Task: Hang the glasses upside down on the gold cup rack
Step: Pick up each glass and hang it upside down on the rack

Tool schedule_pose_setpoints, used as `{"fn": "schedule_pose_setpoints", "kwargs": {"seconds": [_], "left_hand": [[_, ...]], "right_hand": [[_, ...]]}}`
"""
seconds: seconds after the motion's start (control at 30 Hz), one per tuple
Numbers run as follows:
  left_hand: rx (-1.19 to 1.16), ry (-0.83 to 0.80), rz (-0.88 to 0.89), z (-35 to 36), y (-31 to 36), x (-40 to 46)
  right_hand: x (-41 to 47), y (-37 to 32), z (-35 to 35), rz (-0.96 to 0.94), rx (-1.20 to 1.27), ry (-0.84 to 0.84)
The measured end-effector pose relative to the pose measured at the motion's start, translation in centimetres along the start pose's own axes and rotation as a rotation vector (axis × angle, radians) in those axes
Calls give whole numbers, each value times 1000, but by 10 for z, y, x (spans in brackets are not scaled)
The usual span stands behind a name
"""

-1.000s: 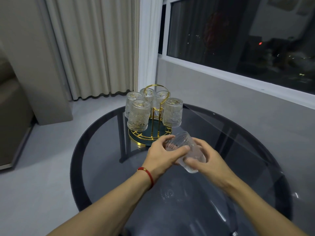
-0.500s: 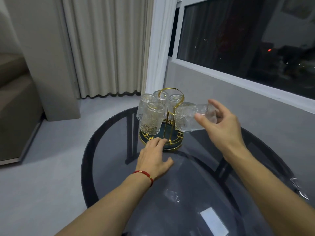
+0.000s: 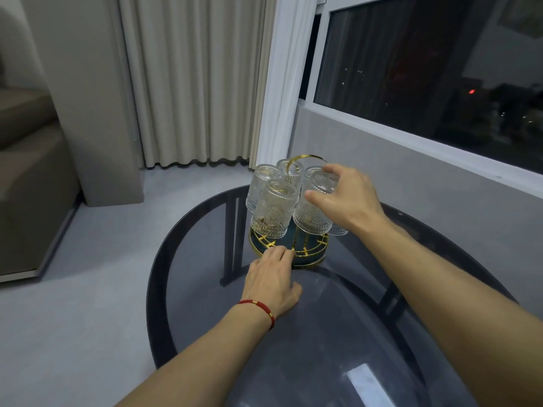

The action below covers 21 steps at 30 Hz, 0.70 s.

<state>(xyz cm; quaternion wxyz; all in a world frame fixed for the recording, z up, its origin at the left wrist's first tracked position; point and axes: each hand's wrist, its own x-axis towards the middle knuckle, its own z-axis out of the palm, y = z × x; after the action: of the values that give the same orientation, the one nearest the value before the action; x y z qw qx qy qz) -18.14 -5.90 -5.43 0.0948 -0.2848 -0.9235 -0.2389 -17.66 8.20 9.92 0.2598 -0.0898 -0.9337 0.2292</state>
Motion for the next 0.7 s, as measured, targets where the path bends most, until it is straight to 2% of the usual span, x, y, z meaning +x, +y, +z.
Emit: {"fn": "schedule_pose_setpoints", "kwargs": {"seconds": [0.17, 0.33, 0.53, 0.7], "left_hand": [[19, -4, -11, -2, 3, 0], [36, -27, -13, -3, 4, -1], [57, -37, -15, -2, 6, -4], [81, -67, -25, -3, 7, -7]], "right_hand": [[-6, 8, 22, -63, -122, -88], [-14, 13, 28, -117, -161, -97], [-24, 8, 31, -147, -432, -125], [-23, 11, 28, -108, -361, -215]]}}
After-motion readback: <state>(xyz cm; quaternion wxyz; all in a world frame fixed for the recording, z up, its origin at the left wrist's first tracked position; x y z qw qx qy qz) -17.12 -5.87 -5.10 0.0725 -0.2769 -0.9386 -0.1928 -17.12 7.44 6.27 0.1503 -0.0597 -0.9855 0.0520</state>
